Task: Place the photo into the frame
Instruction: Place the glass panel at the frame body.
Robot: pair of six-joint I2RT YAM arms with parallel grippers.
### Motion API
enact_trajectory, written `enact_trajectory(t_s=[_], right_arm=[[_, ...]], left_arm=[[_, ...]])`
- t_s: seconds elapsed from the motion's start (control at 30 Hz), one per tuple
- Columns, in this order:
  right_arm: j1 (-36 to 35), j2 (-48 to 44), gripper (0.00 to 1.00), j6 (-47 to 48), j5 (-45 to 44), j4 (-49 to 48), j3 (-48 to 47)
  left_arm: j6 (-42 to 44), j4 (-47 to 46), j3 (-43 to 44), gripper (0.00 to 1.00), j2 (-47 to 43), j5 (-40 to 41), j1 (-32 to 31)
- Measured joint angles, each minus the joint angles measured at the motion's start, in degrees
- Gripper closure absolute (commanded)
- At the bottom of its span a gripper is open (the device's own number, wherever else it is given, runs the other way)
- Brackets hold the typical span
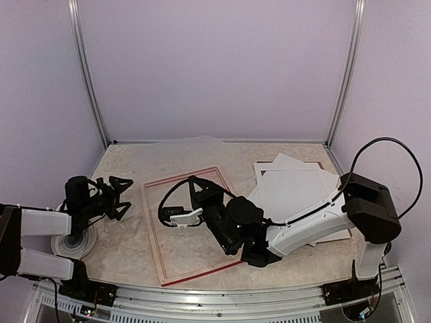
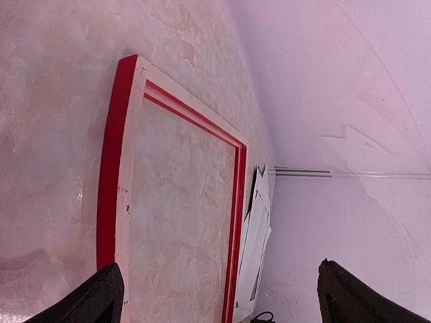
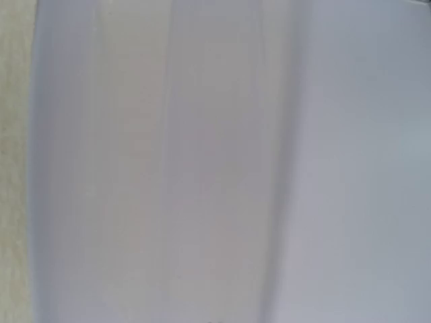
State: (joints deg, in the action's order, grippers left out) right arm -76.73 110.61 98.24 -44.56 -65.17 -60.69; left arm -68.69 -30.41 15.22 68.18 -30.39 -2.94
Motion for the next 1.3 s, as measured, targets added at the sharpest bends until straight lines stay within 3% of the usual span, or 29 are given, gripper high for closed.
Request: enact_trajectory(t_s=[0.67, 1.3], right_arm=[[3.56, 8.02, 1.0, -16.98, 4.07, 11.1, 4.28], [-0.81, 8.66, 1.0, -29.88, 2.47, 20.55, 8.15]], left_arm=[[0.22, -0.13, 0.0, 0.01, -1.31, -0.76, 1.97], [-0.04, -4.28, 0.0, 0.01, 2.19, -2.16, 2.16]])
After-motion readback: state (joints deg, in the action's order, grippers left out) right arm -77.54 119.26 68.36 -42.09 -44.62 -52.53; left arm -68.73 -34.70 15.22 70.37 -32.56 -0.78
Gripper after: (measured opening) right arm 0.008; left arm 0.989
